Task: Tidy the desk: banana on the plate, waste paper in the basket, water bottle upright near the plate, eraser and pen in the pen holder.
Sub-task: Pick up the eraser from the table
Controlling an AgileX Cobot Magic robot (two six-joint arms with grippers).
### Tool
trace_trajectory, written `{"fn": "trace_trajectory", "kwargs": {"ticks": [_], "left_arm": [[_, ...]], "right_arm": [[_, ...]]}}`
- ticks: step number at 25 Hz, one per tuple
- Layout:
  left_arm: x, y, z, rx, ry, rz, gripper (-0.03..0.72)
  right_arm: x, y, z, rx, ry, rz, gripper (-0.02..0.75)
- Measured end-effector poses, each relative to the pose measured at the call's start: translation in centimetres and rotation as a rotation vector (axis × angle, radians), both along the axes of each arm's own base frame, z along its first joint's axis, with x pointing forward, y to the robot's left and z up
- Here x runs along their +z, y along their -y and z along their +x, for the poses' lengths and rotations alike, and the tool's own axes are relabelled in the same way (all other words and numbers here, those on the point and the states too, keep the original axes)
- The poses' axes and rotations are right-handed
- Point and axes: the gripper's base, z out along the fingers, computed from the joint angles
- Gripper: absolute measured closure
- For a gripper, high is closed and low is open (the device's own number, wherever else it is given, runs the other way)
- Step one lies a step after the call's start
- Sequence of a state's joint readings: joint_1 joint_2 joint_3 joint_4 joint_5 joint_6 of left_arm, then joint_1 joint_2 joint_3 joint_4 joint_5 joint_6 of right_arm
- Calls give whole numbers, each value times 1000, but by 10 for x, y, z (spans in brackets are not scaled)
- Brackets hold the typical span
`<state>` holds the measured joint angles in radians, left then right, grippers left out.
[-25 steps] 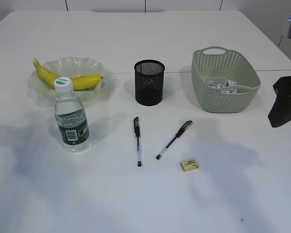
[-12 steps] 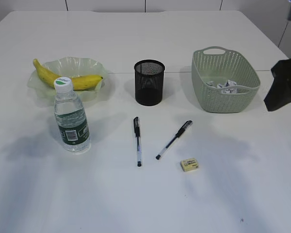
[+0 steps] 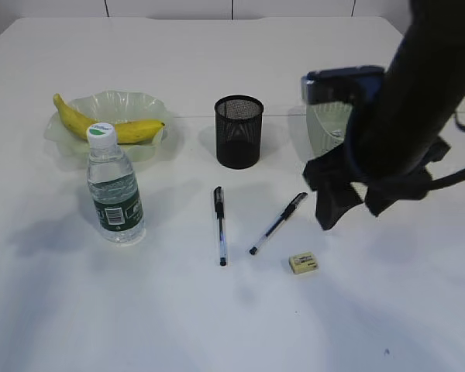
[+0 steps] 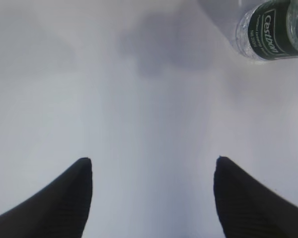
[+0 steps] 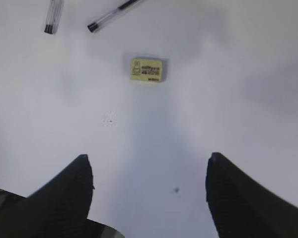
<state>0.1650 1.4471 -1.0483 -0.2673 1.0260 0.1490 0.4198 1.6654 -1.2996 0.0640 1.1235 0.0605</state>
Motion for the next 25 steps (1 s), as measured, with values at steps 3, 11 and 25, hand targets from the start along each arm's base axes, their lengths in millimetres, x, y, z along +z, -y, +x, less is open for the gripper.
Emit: {"fn": "trace_trajectory", "kwargs": {"ticks": [3,11,25], "left_arm": [[1,1,2,9,16,-12,153],[1,3,2,20,25,-42,157],[1,3,3,21,25,-44,158]], "right_arm": [[-29,-13,12,13,-75,-34,211],[-81,-22,29,-30,-167,-72,211],[-103,-35,57,-66,-145,-57,258]]}}
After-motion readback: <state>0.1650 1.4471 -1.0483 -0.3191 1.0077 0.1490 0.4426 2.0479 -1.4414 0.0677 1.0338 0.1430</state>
